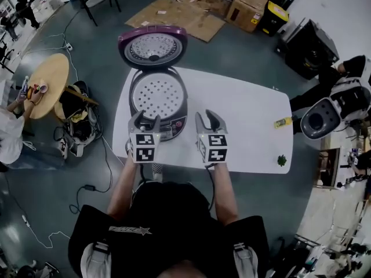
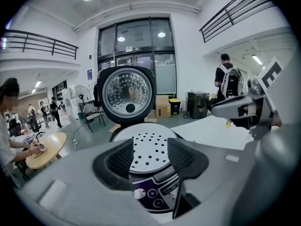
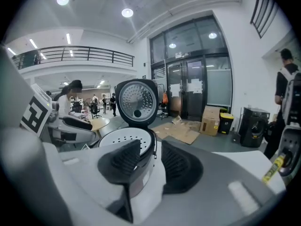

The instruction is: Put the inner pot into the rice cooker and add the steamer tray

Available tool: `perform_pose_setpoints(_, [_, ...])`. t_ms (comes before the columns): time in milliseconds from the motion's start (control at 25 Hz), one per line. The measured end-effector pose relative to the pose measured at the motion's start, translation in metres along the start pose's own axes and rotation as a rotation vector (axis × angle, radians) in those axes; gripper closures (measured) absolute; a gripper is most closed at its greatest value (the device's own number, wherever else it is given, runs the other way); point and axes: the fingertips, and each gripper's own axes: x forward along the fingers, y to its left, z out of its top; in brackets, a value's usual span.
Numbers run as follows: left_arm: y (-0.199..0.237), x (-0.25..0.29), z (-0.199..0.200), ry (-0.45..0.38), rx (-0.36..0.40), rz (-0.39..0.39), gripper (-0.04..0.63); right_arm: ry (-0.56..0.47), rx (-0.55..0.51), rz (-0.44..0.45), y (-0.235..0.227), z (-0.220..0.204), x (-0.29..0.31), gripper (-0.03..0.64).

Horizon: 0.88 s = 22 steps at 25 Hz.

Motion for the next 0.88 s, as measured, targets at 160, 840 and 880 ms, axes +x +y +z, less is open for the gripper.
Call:
perform_pose_setpoints(160, [-0.021, -0.019, 0.008, -0.042, 0.002, 0.008, 0.36, -0.043, -0.003, 0.006, -0.007, 0.004, -0.027, 0.474])
perform_pose_setpoints(840, [-0.137, -0.09, 0.05, -0.271, 0.008, -0.046, 0.423, -0.26, 0.002, -0.05, -0.056, -0.003, -0.178, 0.475])
perform_pose_setpoints(880, [-0.144, -0.095, 0.051, -0.286, 0.008, -0.052, 0.43, -0.263, 0.0, -0.057, -0.059, -0.006, -0.186, 0.476])
